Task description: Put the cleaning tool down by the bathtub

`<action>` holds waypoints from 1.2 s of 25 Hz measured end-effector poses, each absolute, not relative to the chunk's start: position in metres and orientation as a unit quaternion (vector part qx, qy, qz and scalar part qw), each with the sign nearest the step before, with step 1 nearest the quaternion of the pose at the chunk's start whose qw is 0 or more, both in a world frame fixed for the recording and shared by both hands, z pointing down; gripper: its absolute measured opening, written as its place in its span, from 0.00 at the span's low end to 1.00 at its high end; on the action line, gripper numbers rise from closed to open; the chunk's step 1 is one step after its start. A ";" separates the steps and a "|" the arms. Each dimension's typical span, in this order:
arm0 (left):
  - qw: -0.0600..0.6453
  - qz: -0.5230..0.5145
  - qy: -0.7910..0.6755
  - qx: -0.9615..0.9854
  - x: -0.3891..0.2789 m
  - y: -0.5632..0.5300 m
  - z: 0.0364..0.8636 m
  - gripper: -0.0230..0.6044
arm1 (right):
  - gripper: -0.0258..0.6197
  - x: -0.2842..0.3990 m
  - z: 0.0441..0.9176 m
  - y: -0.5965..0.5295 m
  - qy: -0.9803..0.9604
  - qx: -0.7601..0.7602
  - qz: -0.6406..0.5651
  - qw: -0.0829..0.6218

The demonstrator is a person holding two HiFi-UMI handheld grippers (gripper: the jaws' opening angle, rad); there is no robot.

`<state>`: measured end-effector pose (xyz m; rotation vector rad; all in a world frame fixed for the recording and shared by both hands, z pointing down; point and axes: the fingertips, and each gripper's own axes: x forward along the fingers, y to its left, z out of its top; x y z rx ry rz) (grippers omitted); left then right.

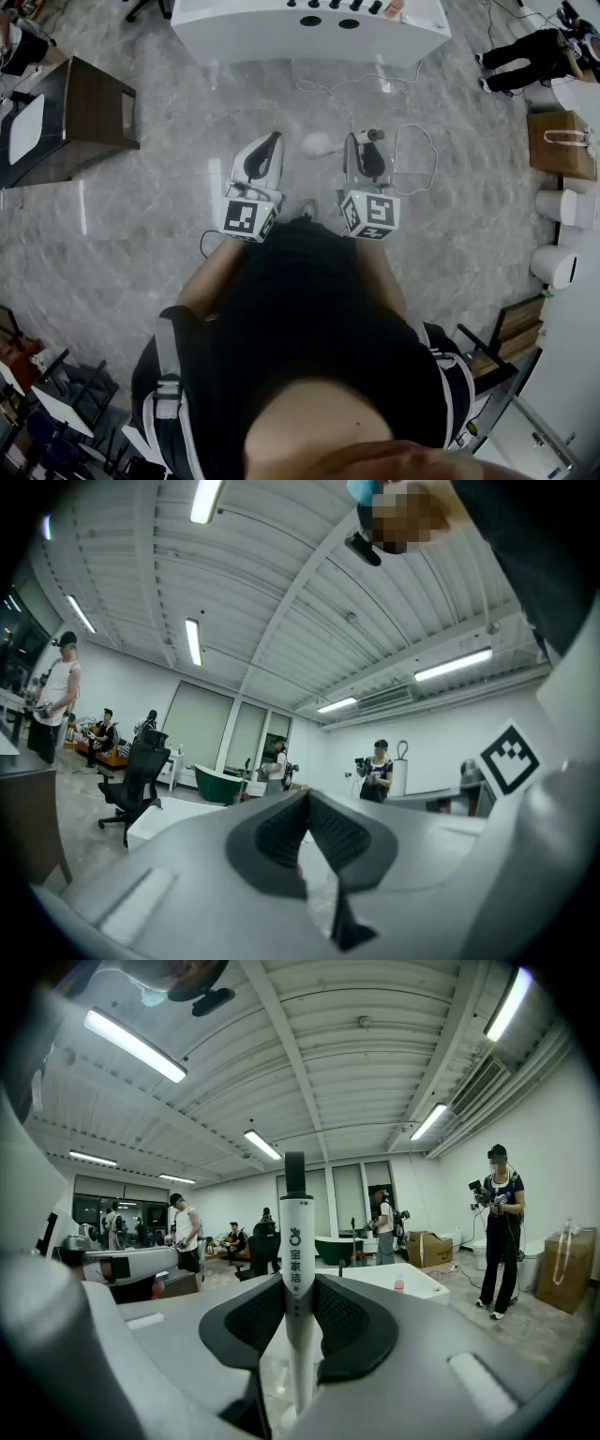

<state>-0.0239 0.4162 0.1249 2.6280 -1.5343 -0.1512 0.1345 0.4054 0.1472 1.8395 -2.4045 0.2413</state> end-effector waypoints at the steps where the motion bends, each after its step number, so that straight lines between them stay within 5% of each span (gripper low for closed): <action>1: 0.047 -0.050 -0.503 0.862 -0.025 0.416 0.126 0.05 | 0.19 0.133 0.148 0.406 -0.791 0.604 0.079 0.052; 30: 0.065 -0.050 -0.487 0.870 -0.088 0.421 0.146 0.05 | 0.19 0.089 0.147 0.419 -0.766 0.637 0.076 0.047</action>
